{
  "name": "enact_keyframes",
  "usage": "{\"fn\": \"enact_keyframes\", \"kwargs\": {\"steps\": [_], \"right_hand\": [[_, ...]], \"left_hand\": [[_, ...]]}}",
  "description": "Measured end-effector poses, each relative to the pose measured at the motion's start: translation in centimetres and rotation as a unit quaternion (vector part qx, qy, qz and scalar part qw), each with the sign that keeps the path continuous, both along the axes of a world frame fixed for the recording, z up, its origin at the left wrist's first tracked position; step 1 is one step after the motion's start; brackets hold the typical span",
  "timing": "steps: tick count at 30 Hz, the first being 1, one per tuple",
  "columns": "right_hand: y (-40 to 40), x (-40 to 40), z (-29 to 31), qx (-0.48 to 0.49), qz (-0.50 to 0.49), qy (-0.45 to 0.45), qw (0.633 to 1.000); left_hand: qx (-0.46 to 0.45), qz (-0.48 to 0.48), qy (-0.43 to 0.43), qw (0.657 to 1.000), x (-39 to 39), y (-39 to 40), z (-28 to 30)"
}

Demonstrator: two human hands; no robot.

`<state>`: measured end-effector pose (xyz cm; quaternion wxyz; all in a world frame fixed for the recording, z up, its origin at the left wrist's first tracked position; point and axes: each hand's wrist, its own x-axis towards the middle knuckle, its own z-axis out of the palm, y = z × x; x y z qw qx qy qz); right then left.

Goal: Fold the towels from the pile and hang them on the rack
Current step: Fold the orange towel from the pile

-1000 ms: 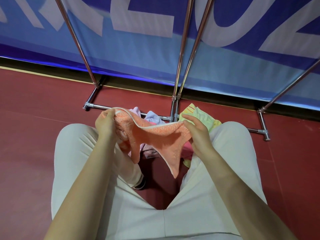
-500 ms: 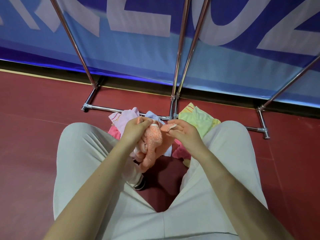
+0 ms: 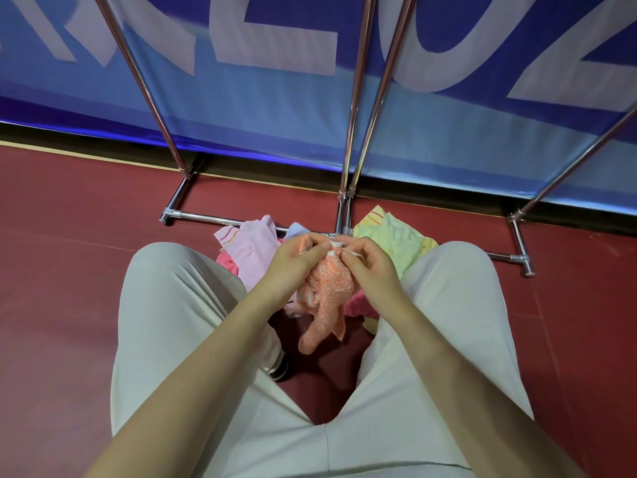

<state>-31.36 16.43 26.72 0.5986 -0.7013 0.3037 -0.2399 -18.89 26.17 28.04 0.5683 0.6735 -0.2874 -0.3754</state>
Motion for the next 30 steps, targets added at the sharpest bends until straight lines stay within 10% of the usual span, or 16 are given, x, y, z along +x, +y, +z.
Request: {"fn": "enact_keyframes", "kwargs": {"steps": [7, 13, 30], "right_hand": [[0.1, 0.3, -0.1, -0.030, -0.083, 0.040, 0.995], [-1.7, -0.6, -0.2, -0.036, -0.192, 0.047, 0.980], [-0.3, -0.3, 0.3, -0.032, -0.138, -0.015, 0.990]], "left_hand": [[0.051, 0.124, -0.006, 0.991, 0.2, -0.5, 0.0], [0.099, 0.164, -0.246, 0.950, 4.2, 1.2, -0.6], [0.009, 0.214, 0.011, 0.977, 3.1, 0.6, -0.4]]}}
